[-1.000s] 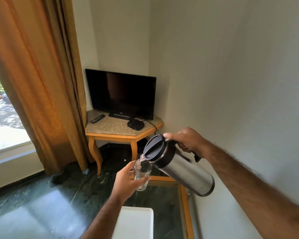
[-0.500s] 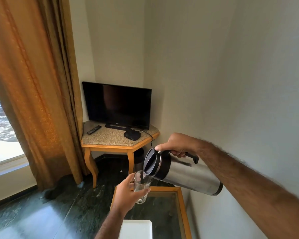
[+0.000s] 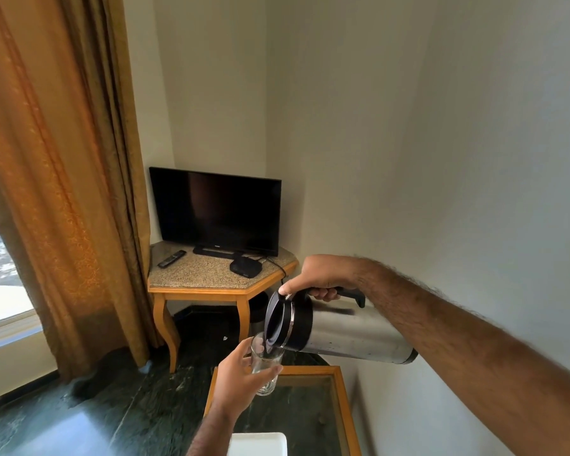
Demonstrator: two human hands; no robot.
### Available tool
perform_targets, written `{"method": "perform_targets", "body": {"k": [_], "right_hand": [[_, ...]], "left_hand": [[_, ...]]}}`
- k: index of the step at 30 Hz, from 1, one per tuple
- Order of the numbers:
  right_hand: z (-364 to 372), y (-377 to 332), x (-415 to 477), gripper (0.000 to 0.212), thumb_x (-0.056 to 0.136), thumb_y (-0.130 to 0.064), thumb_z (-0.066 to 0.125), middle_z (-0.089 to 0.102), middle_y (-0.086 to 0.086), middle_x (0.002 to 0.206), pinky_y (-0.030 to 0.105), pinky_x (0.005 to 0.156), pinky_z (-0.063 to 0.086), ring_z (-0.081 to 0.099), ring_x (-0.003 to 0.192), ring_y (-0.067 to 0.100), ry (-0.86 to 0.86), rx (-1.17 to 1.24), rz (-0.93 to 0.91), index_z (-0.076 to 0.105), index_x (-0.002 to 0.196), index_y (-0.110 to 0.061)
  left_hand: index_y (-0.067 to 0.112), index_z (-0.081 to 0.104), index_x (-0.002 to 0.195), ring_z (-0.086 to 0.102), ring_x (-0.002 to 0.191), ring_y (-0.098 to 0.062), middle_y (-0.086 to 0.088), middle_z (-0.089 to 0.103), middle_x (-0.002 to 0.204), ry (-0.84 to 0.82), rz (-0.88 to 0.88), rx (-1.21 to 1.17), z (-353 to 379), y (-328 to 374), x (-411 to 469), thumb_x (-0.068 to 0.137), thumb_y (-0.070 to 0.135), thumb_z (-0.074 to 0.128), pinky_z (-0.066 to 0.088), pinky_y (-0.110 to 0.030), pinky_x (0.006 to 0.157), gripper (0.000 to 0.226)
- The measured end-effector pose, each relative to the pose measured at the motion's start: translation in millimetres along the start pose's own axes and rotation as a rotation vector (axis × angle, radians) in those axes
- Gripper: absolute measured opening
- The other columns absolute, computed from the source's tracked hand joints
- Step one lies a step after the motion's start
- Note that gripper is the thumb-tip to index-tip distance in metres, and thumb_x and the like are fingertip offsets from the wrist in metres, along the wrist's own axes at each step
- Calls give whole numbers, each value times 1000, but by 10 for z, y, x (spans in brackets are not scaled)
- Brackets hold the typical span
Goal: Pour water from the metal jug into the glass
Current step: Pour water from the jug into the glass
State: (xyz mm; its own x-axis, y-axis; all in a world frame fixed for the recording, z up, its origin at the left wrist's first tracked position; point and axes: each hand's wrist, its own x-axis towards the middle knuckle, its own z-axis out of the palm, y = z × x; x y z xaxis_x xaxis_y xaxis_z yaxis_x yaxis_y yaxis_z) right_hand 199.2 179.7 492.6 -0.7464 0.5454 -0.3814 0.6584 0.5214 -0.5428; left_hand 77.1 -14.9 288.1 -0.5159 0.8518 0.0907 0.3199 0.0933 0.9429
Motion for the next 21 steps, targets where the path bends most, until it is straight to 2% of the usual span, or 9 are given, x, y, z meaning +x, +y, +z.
{"method": "perform_targets", "body": {"k": [2,5,11,16,21], "right_hand": [[-17,-29,16,61,84,-65,74,53,-9,45,20,43,40,47,37,8,-16,1,11,62,39,-26],[-39,-63,28,61,86,-63,74,53,-9,44,19,42,40,46,36,8,-20,-8,20,63,38,-26],[-77,-170,31,54,86,-61,75,54,-7,46,20,41,41,47,37,9,-26,-41,19,65,49,-23],[-126,-249,24,62,87,-61,74,54,-7,44,19,41,42,48,36,9,-32,-55,21,63,39,-24],[-179,-319,20,61,86,-62,74,53,-8,44,19,41,41,47,36,10,-29,-51,16,63,38,-25]], "left_hand": [[62,59,101,58,91,29,52,63,96,5,1,-7,-10,10,-3,66,42,94,45,2,56,53],[56,58,104,59,92,28,51,64,96,8,0,-10,-10,7,-15,67,39,94,45,2,56,54],[51,57,105,61,90,26,52,63,95,3,-8,-22,-35,2,-46,69,34,94,45,3,58,55],[51,57,102,60,89,27,52,63,94,2,-8,-22,-65,16,-65,69,32,95,47,1,56,54],[48,63,106,69,92,7,44,68,101,13,-7,-17,-93,1,-62,67,38,94,49,-6,61,51]]}}
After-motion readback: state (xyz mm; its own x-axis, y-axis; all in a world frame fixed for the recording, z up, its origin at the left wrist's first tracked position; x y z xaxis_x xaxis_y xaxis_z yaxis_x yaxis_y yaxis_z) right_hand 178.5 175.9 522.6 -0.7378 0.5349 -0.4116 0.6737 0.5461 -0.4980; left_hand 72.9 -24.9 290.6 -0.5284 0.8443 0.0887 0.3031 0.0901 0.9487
